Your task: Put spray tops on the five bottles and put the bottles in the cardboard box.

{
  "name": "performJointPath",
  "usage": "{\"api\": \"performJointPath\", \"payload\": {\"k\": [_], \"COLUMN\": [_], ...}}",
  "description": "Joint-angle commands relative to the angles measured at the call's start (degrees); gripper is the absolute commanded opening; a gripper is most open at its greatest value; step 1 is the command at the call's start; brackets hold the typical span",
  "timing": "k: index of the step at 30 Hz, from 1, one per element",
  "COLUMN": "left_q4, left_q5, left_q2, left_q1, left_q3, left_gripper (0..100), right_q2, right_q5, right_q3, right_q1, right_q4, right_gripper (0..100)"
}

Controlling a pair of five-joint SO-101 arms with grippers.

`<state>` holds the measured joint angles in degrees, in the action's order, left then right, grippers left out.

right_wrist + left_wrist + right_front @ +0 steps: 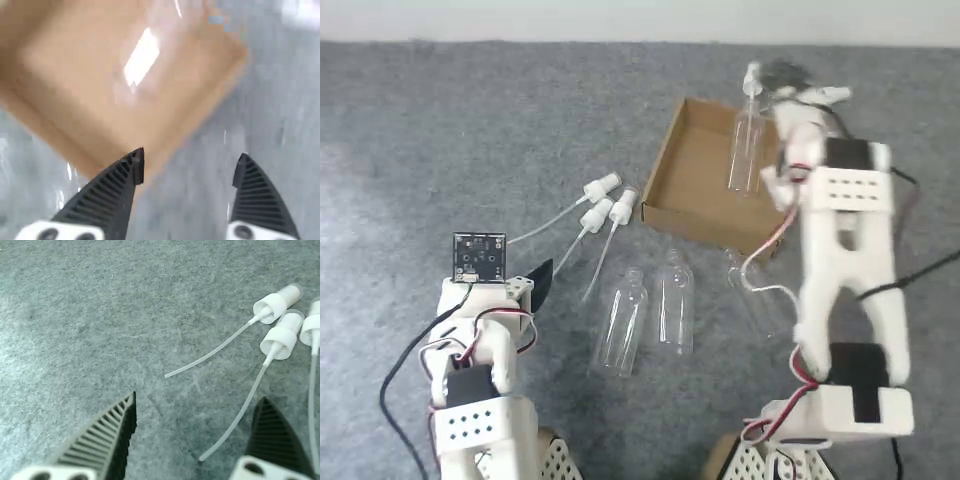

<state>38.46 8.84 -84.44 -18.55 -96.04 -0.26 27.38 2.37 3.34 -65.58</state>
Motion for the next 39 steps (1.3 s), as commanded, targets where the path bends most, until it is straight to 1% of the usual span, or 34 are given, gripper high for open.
{"api": "performJointPath", "payload": {"k": [1,3,5,7,10,12,14,18,23,25,29,30,32,35,39], "left_q4": [-1.4,-1.4,-1.4,-1.4,-1.4,-1.4,-1.4,-1.3,-1.3,-1.4,-1.4,-1.4,-1.4,-1.4,-1.4], "left_q5": [0.4,0.4,0.4,0.4,0.4,0.4,0.6,3.6,3.8,3.8,3.8,3.8,3.8,3.8,3.8], "left_q2": [-0.7,-0.7,-0.7,-0.7,-0.7,-0.7,-0.7,-0.7,-0.7,-0.7,-0.7,-0.7,-0.7,-0.7,-0.7], "left_q1": [0.1,0.1,0.1,0.0,0.0,0.0,0.0,0.1,0.1,0.1,0.1,0.1,0.1,0.1,0.1], "left_q3": [0.3,0.3,0.3,0.3,0.3,0.3,0.3,-0.2,-0.4,-0.4,-0.4,-0.4,-0.4,-0.4,-0.5], "left_gripper": [34,34,34,34,34,34,34,34,34,34,34,34,34,34,34], "right_q2": [-0.4,2.1,5.7,9.4,14.6,17.7,20.8,27.2,35.1,36.6,34.9,33.9,31.6,27.3,20.5], "right_q5": [-6.1,-12.7,-16.8,-16.8,-17.2,-17.2,-17.3,-17.3,-17.2,-17.2,-17.3,-17.3,-17.3,-17.3,-17.3], "right_q3": [-3.3,-3.3,-3.3,-3.3,-3.5,-5.0,-7.6,-12.7,-18.7,-20.5,-24.1,-24.6,-25.4,-25.8,-25.8], "right_q1": [4.7,5.8,6.1,6.2,6.2,6.2,6.2,6.2,5.6,5.1,4.8,4.8,4.9,4.9,3.6], "right_q4": [10.1,16.3,22.5,26.9,31.0,31.6,31.6,31.6,31.4,29.9,22.8,21.2,17.6,13.4,5.8], "right_gripper": [21.9,21.0,21.0,21.3,28.1,33.6,35.9,33.2,27.3,20.8,0.7,0.3,3.1,0.3,0.6]}}
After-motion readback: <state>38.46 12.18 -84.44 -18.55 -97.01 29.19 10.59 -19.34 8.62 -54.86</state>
